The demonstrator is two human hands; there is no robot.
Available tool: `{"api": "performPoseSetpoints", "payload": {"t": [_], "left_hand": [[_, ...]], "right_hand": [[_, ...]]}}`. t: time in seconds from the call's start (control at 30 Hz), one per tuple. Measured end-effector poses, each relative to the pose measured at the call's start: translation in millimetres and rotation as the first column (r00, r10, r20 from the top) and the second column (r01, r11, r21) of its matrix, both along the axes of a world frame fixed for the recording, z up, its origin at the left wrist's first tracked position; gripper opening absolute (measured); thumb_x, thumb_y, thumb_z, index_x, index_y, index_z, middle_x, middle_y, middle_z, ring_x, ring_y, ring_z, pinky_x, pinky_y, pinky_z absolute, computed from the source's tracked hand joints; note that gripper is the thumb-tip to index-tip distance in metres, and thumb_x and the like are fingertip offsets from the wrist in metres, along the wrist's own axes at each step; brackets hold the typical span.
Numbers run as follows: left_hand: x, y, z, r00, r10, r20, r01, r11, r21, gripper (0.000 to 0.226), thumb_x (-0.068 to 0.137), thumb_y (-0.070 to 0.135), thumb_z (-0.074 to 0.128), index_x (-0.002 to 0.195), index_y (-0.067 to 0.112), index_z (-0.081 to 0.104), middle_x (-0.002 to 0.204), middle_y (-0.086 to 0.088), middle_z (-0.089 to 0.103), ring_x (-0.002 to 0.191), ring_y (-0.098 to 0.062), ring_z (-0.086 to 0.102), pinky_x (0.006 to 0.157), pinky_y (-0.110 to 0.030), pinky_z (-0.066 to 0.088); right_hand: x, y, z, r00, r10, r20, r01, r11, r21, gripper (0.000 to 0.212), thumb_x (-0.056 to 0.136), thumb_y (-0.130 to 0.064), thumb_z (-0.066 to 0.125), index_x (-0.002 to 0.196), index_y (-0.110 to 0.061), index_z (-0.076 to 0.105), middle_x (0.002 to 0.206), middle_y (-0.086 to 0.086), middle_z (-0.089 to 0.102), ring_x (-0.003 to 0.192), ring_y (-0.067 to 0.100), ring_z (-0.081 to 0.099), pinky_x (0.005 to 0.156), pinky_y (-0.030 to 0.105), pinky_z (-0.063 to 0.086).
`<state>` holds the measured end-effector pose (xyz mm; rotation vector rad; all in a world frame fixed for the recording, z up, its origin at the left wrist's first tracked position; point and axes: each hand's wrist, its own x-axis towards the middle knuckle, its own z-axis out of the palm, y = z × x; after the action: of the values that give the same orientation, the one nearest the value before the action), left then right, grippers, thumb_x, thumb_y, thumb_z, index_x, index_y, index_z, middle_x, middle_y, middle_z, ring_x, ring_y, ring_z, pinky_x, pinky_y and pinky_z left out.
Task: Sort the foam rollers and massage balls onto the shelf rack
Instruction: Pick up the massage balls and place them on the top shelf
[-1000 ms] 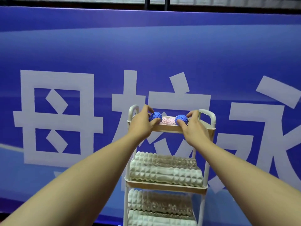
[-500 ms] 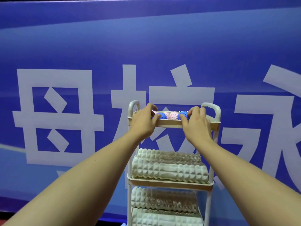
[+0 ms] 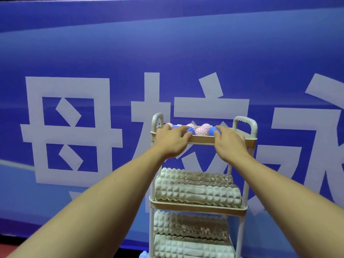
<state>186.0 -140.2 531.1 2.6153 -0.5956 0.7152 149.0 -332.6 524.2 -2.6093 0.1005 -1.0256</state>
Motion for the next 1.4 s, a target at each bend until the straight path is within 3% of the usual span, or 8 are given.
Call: {"api": "performPoseSetpoints", "payload": {"t": [0.1,0.2,0.47,0.7,0.87,1.1,1.23,1.4], "left_hand": [[-7.3,0.8,-7.2,0.998,-0.060,0.025,0.063,0.992,-0.105,0.044,0.108,0.044,0.034,0.148,0.033,0.049,0.138,-0.002,0.061,0.135,-0.025,0.036,0.113,-0.041,0.021],[-15.4,7.2,-21.6,0.981,-0.127,0.146,0.155,0.967,-0.201,0.043,0.107,0.038,0.044,0.148,0.027,0.050,0.147,0.003,0.055,0.139,-0.021,0.036,0.116,-0.040,0.026],[-56.3,23.2,-79.9,0.958,-0.172,0.230,0.226,0.946,-0.234,0.048,0.106,0.041,0.047,0.151,0.026,0.044,0.159,0.008,0.039,0.145,-0.011,0.031,0.119,-0.035,0.030],[-128.0,44.0,-186.3,0.982,-0.186,-0.010,0.173,0.927,-0.332,0.048,0.106,0.046,0.044,0.151,0.029,0.045,0.160,0.011,0.036,0.147,-0.010,0.031,0.119,-0.032,0.031],[-189.0,59.0,-277.4,0.956,-0.185,-0.229,0.126,0.960,-0.251,0.049,0.106,0.047,0.044,0.151,0.028,0.045,0.162,0.007,0.035,0.148,-0.015,0.032,0.119,-0.035,0.030],[-262.9,78.6,-411.7,0.841,-0.144,-0.522,0.080,0.986,-0.143,0.052,0.103,0.047,0.048,0.151,0.027,0.045,0.160,0.006,0.038,0.143,-0.018,0.039,0.116,-0.030,0.030],[-269.9,79.0,-468.0,0.760,-0.109,-0.641,0.070,0.994,-0.086,0.068,0.095,0.064,0.036,0.149,0.025,0.045,0.156,0.005,0.041,0.136,-0.020,0.045,0.114,-0.035,0.036],[-244.6,62.8,-528.3,0.671,-0.085,-0.737,0.060,0.996,-0.060,0.049,0.103,0.044,0.053,0.145,0.020,0.049,0.144,-0.001,0.051,0.132,-0.023,0.050,0.112,-0.030,0.033]], "right_hand": [[-2.3,0.2,-0.9,0.999,0.033,-0.012,-0.033,0.999,-0.007,0.037,0.109,-0.030,0.030,0.126,-0.016,0.059,0.123,0.008,0.065,0.113,0.030,0.056,0.093,0.041,0.034],[-6.5,-4.6,-2.9,0.996,0.084,-0.041,-0.084,0.996,0.003,0.042,0.108,-0.035,0.034,0.140,-0.016,0.054,0.137,0.007,0.060,0.126,0.029,0.052,0.105,0.044,0.034],[-53.7,4.2,-58.6,0.956,0.193,0.219,-0.188,0.981,-0.042,0.040,0.104,-0.031,0.048,0.143,-0.020,0.052,0.148,-0.004,0.050,0.140,0.016,0.040,0.117,0.041,0.029],[-127.3,21.9,-174.1,0.974,0.220,-0.057,-0.221,0.975,-0.023,0.043,0.105,-0.037,0.045,0.144,-0.023,0.049,0.149,-0.006,0.047,0.139,0.015,0.041,0.115,0.036,0.031],[-193.8,36.8,-271.0,0.939,0.177,-0.297,-0.172,0.984,0.042,0.042,0.103,-0.040,0.047,0.141,-0.022,0.050,0.142,-0.006,0.052,0.130,0.020,0.051,0.105,0.036,0.041],[-276.4,47.7,-395.2,0.766,0.139,-0.628,-0.091,0.990,0.108,0.047,0.101,-0.044,0.047,0.145,-0.027,0.043,0.144,-0.007,0.050,0.127,0.020,0.052,0.104,0.036,0.040],[-289.2,34.5,-452.1,0.684,0.129,-0.718,0.004,0.984,0.181,0.050,0.100,-0.045,0.049,0.146,-0.029,0.041,0.148,-0.008,0.045,0.127,0.022,0.052,0.104,0.038,0.041],[-272.1,20.7,-523.4,0.587,0.143,-0.797,0.106,0.962,0.251,0.052,0.098,-0.047,0.051,0.145,-0.027,0.043,0.144,-0.003,0.048,0.127,0.024,0.053,0.105,0.038,0.042]]}}
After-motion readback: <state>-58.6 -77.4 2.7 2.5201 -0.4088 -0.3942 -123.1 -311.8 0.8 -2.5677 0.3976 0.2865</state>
